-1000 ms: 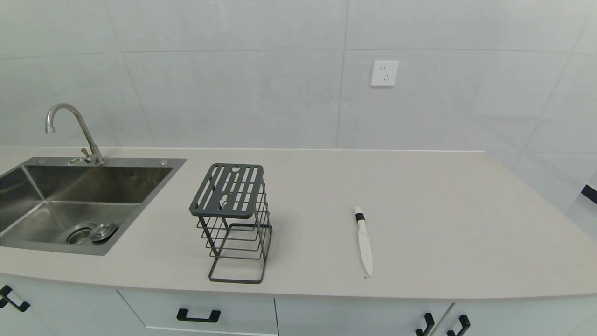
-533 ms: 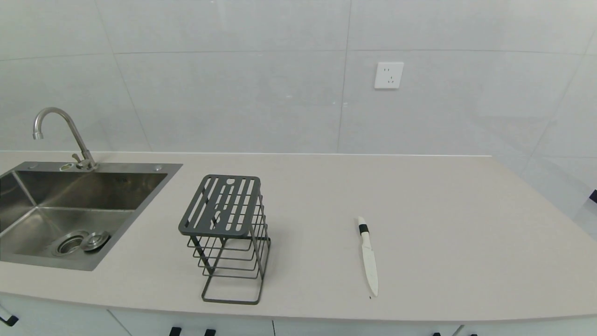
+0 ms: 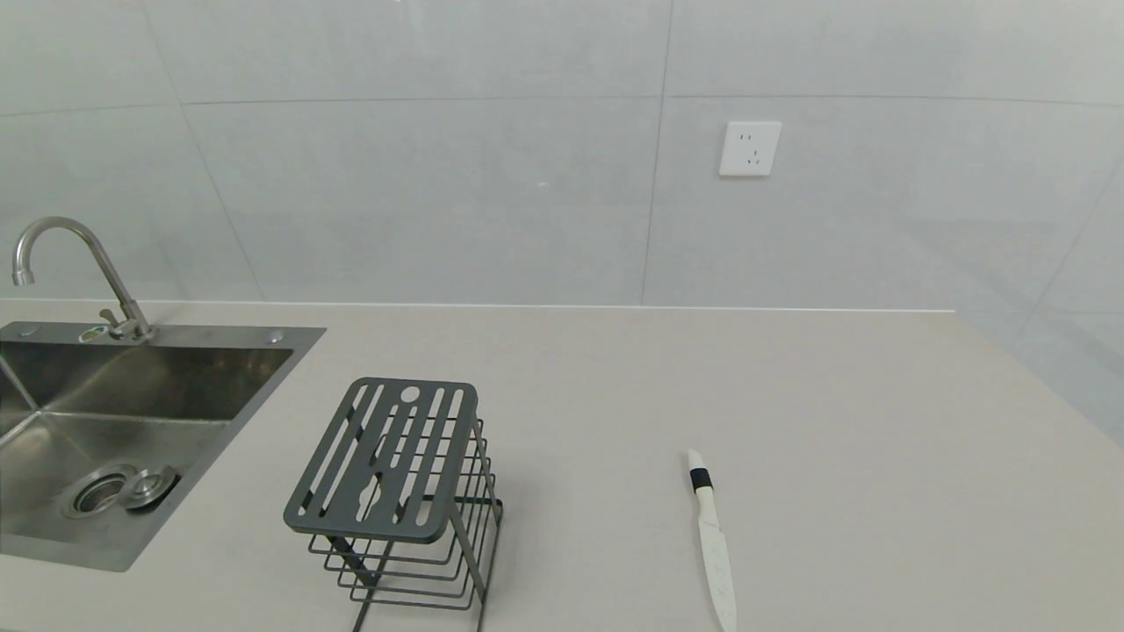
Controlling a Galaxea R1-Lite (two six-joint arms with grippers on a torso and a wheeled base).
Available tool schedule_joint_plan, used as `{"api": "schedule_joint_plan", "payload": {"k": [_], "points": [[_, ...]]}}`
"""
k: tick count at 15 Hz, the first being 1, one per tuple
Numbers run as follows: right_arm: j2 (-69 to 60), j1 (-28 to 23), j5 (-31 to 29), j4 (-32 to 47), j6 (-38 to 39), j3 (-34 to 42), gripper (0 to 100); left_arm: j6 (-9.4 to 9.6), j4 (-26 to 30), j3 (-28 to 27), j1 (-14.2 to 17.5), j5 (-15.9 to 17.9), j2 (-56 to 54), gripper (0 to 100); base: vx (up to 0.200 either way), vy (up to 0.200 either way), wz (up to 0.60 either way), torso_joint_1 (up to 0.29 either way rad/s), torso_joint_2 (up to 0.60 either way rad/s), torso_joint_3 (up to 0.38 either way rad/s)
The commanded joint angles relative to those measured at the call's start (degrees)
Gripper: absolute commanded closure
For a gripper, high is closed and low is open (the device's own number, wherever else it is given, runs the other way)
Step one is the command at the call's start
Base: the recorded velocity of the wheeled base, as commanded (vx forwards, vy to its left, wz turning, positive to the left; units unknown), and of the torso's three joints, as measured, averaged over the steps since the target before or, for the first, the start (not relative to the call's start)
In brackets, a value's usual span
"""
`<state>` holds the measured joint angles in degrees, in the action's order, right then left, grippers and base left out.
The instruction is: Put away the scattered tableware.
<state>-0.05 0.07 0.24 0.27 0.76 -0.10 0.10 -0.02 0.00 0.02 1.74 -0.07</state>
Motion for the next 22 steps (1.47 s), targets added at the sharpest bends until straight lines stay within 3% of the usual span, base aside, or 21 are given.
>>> {"api": "schedule_joint_plan", "payload": {"k": [1, 6, 7, 8, 9, 10, 12, 14, 18, 22], "points": [[0.05, 0.01, 0.02, 0.0, -0.05, 0.01, 0, -0.01, -0.06, 0.0, 0.06, 0.01, 0.07, 0, 0.0, 0.0, 0.0, 0.115, -0.03, 0.071], [0.05, 0.01, 0.02, -0.09, -0.14, 0.01, 0, 0.25, -0.15, 0.0, 0.06, 0.1, 0.07, 0, 0.0, 0.0, 0.0, 0.012, 0.0, 0.01], [0.05, 0.01, 0.2, -2.11, -0.14, 0.01, 0, 0.43, -0.24, 0.0, 0.06, 0.1, 0.07, 0, 0.0, 0.0, 0.0, 0.0, 0.0, 0.0], [0.05, 0.01, 0.64, -10.11, -0.49, -0.25, 0, 0.52, -0.15, 0.0, 0.06, 0.1, 0.07, 0, 0.0, 0.0, 0.0, 0.0, 0.0, 0.0], [0.75, -0.34, 3.8, -16.97, -2.25, -0.52, 0, 0.61, -0.15, 0.0, 0.06, 0.19, 0.07, 0, 0.0, 0.0, 0.0, 0.0, 0.0, 0.0], [3.83, -1.39, 9.16, -17.14, -4.1, -2.89, 0, 0.61, -0.15, 0.0, 0.06, 0.19, 0.07, 0, 0.0, 0.0, 0.0, 0.0, 0.0, 0.0], [13.76, -2.62, 14.43, -8.44, -4.01, -11.59, 0, 0.61, -0.15, 0.0, 0.06, 0.19, 0.07, 0, 0.0, 0.0, 0.0, 0.0, 0.0, 0.0], [25.89, 0.19, 18.65, -3.52, -3.74, -16.6, 0, 0.61, -0.15, 0.0, 0.06, 0.19, 0.07, 0, 0.0, 0.0, 0.0, 0.0, 0.0, 0.0], [52.08, 7.4, 19.0, -3.78, -3.74, -22.75, 0, 0.61, -0.15, 0.0, 0.06, 0.19, 0.07, 0, 0.0, 0.0, 0.0, 0.0, 0.0, 0.0], [68.16, 12.5, 16.98, -5.19, -4.01, -24.69, 0, 0.61, -0.15, 0.0, 0.06, 0.19, 0.07, 0, 0.0, 0.0, 0.0, 0.0, 0.0, 0.0]]}}
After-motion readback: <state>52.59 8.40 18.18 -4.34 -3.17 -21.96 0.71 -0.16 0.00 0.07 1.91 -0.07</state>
